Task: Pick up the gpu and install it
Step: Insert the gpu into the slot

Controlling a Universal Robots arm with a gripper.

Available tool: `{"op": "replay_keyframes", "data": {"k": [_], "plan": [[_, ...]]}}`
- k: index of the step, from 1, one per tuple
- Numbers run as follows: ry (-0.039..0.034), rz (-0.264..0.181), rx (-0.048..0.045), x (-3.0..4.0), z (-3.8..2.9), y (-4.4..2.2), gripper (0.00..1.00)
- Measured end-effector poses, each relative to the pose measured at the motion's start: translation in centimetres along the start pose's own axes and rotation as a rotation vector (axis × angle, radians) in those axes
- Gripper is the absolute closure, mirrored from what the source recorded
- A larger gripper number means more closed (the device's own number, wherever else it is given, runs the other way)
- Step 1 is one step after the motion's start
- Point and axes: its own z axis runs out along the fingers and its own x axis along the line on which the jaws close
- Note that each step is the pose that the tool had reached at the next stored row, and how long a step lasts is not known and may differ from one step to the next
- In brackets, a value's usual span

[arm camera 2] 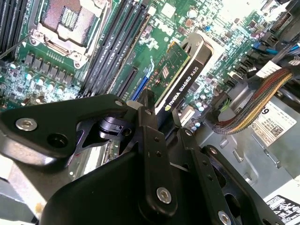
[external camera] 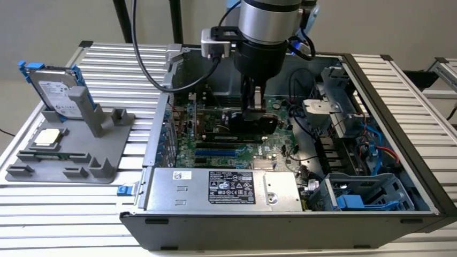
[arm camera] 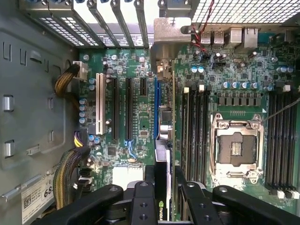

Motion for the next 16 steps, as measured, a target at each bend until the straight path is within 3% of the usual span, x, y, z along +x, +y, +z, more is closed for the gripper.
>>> {"op": "replay_keyframes", "data": {"k": [16], "plan": [[-0.0001,0.0,0.0,-0.02,0.73,-0.01,1.0]]}}
